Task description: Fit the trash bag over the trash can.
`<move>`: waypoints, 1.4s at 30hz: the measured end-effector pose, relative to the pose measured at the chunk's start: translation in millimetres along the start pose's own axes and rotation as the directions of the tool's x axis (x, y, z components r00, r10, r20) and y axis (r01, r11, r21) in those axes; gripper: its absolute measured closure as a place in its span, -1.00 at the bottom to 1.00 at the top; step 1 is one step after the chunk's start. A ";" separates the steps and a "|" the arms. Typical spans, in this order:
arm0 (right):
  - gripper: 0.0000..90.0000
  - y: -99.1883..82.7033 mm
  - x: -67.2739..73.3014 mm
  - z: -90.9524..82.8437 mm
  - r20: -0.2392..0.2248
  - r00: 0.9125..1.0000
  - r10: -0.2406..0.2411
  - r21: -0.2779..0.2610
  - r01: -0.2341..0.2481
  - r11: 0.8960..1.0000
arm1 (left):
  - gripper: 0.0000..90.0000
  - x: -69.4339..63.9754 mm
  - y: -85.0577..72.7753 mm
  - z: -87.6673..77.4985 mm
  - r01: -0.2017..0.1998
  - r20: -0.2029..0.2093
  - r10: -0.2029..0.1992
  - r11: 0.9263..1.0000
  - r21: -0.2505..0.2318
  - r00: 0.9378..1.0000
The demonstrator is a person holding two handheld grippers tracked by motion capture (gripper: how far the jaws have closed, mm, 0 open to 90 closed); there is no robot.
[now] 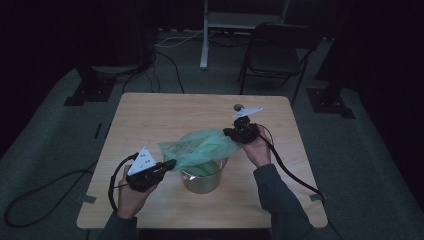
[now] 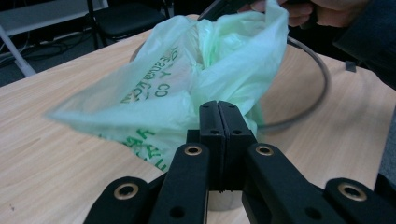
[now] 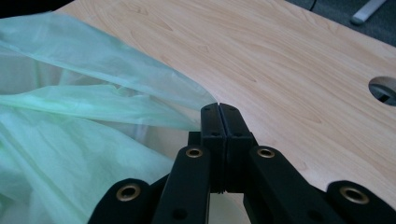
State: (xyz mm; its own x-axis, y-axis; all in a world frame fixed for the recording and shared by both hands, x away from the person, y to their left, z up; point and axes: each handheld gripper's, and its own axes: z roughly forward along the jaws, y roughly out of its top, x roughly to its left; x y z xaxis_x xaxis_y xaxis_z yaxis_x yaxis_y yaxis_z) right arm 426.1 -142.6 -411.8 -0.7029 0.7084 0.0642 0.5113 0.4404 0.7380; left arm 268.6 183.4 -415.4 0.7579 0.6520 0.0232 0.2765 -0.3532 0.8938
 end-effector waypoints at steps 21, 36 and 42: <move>0.99 -0.4 -7.3 -1.3 0.053 0.998 0.037 0.046 -0.039 0.998 | 0.97 -5.2 -31.6 -20.8 0.053 -0.018 -0.053 0.998 0.026 0.998; 0.57 -0.4 2.5 -29.4 0.044 0.999 -0.009 -0.013 0.010 1.000 | 0.52 -1.0 -16.8 -48.7 0.063 -0.056 -0.067 0.996 -0.064 0.996; 0.52 -1.9 6.9 -38.4 0.030 0.999 -0.023 -0.022 0.023 0.999 | 0.44 5.5 -10.9 -45.5 0.079 -0.054 -0.083 0.994 -0.070 0.995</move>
State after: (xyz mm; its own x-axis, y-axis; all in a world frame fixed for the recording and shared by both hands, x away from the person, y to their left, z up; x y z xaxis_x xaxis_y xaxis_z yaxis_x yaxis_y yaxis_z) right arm 401.3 -159.7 -387.0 -0.6994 0.7142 0.0276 0.4835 0.4443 0.7542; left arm 243.0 221.3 -404.6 0.6990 0.7146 -0.0269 0.2939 -0.2528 0.9218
